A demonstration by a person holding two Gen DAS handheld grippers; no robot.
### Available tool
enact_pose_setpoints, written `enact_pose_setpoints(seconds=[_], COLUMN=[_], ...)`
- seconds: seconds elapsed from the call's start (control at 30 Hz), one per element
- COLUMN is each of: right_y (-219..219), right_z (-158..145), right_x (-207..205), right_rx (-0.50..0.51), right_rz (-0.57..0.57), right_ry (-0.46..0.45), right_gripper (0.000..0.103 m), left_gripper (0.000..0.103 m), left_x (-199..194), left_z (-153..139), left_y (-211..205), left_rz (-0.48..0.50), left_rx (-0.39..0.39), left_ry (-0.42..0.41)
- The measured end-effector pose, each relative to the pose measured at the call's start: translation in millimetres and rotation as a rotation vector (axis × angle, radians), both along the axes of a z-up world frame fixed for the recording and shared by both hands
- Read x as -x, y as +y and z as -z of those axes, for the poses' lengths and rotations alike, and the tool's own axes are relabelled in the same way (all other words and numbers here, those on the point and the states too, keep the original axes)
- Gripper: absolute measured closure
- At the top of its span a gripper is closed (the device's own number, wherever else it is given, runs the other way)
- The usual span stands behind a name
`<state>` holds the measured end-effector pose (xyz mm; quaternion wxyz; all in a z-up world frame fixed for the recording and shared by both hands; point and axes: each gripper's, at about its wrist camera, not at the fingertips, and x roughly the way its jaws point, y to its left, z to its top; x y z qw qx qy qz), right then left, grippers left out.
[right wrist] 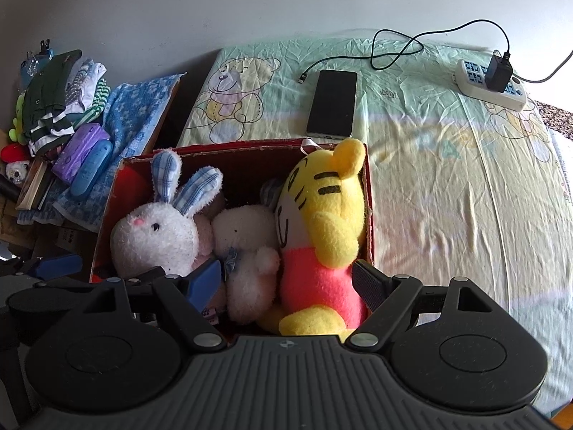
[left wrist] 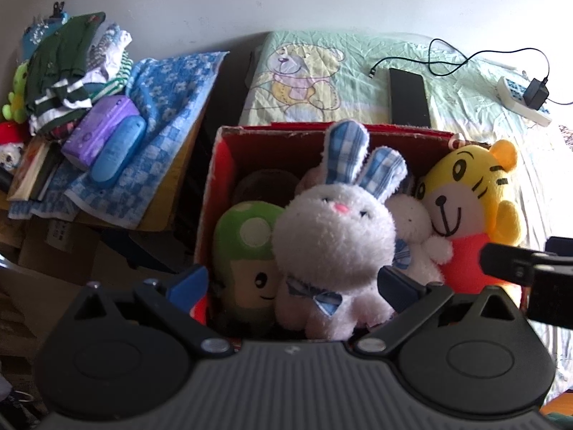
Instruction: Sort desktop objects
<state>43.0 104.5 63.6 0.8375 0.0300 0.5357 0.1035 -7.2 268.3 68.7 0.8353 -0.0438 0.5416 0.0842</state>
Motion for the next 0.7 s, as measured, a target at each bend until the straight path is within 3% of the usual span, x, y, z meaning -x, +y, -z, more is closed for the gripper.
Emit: enact_pose_setpoints(seconds=[0.33,0.7], right_y=[0,-10], right_z=[3,8], right_x=[-6,-7], right_rx=[0.045,0.029], right_rz=[0.005,0.021], right_ry=[-0.054,-0.041], right_gripper=[0.021,0.021], left_gripper=[0.000,0.001], left_x=[-16,-15], left_z=[4,4], left_y=[1,-9], left_rz=[-0.011,0.012], left_rx=[-0.012,-0.042], left_ry=[-0.003,-0.012])
